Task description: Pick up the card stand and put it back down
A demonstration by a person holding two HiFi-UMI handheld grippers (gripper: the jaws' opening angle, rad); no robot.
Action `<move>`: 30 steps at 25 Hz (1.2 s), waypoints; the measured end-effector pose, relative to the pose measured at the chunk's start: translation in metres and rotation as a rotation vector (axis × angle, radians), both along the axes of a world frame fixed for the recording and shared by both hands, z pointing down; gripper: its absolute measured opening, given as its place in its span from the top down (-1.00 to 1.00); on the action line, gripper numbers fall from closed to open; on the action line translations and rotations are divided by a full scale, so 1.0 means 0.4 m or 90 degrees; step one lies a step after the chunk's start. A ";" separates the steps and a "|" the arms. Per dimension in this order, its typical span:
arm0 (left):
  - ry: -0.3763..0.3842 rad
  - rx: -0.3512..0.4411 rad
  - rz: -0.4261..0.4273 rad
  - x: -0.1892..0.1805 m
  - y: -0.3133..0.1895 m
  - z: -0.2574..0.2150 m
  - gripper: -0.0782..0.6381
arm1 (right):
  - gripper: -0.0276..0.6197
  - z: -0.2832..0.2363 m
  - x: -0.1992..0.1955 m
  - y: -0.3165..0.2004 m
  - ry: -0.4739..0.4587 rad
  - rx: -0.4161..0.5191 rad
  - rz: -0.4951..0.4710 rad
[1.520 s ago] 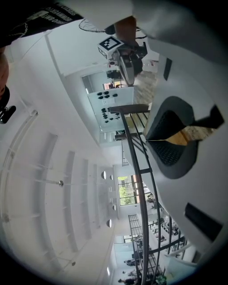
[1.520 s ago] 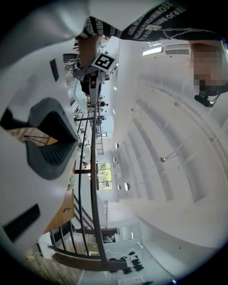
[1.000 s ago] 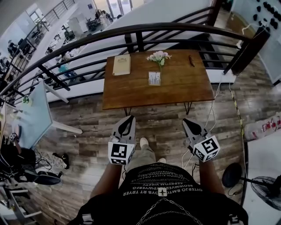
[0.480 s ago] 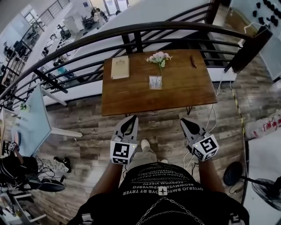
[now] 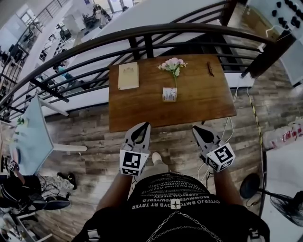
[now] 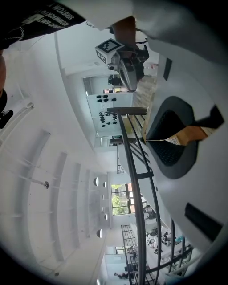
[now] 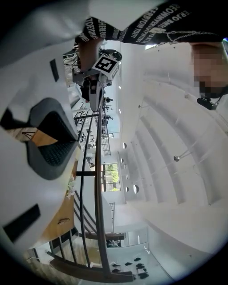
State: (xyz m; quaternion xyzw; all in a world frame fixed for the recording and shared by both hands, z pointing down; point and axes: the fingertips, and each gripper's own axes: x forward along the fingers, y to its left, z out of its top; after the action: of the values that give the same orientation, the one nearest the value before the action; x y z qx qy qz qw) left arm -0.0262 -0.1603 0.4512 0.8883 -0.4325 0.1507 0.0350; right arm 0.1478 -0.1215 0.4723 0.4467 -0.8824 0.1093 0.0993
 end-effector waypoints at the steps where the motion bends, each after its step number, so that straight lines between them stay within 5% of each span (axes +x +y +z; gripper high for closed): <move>1: -0.001 0.002 0.002 -0.007 -0.014 -0.003 0.70 | 0.87 -0.003 -0.007 -0.013 0.003 0.000 0.000; 17: 0.016 0.033 0.044 -0.115 -0.192 -0.030 0.70 | 0.87 -0.050 -0.129 -0.166 0.024 0.022 0.034; 30: 0.017 0.002 0.060 -0.087 -0.218 0.022 0.70 | 0.87 0.056 -0.051 -0.181 0.038 -0.030 0.084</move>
State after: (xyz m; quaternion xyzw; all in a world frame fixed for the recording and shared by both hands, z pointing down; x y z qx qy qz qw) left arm -0.0609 -0.2473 0.4601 0.9097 -0.3897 0.1397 0.0319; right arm 0.1273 -0.1939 0.4946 0.5042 -0.8451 0.1231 0.1284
